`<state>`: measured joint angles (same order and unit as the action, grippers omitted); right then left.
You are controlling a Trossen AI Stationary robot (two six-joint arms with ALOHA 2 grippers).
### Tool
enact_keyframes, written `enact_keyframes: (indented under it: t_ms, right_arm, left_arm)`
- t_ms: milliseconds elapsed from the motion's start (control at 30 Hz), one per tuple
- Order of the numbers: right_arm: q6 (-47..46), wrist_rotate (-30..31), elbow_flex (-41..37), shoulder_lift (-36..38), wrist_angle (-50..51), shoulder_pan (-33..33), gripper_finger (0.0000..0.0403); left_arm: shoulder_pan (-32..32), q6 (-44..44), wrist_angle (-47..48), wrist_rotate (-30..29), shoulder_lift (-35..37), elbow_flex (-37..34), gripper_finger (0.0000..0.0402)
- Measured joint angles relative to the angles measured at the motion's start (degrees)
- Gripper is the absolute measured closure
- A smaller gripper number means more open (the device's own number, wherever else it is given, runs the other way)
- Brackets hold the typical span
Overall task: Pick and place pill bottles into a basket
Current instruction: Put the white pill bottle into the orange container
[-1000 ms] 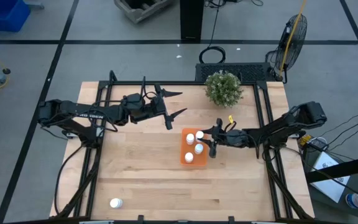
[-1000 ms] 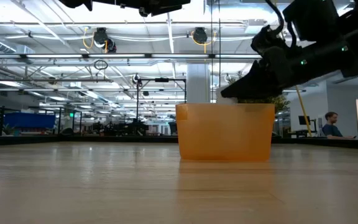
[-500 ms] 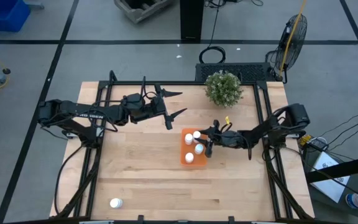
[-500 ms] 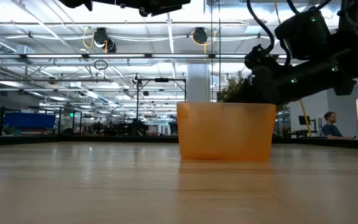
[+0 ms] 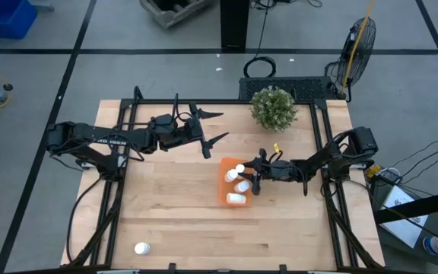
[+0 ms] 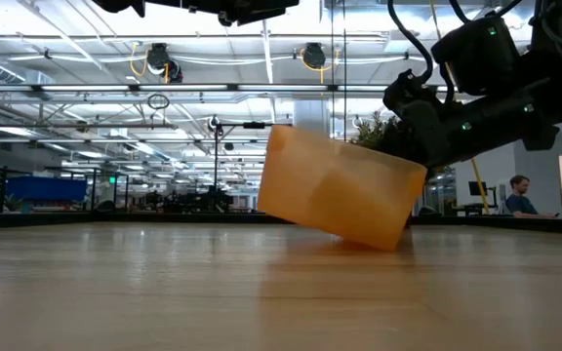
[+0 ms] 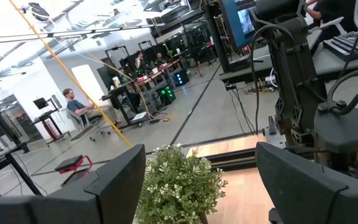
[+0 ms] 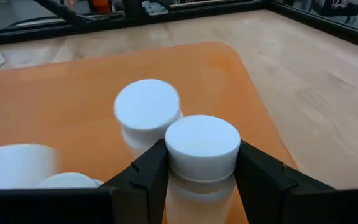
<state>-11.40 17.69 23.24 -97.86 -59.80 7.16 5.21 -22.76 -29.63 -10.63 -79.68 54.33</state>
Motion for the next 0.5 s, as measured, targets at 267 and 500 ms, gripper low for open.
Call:
enact_keyframes:
  t_ms: [267,500]
  right_arm:
    - [1.43,0.02,0.00,0.90,0.16,0.04,0.0260]
    - [2.17,0.02,0.52,3.20,0.41,-0.04,0.0260]
  left_arm:
    - [0.00,0.00,0.02,-0.02,-0.02,0.00,0.0096]
    - [0.00,0.00,0.04,0.00,-0.02,0.00,0.0096]
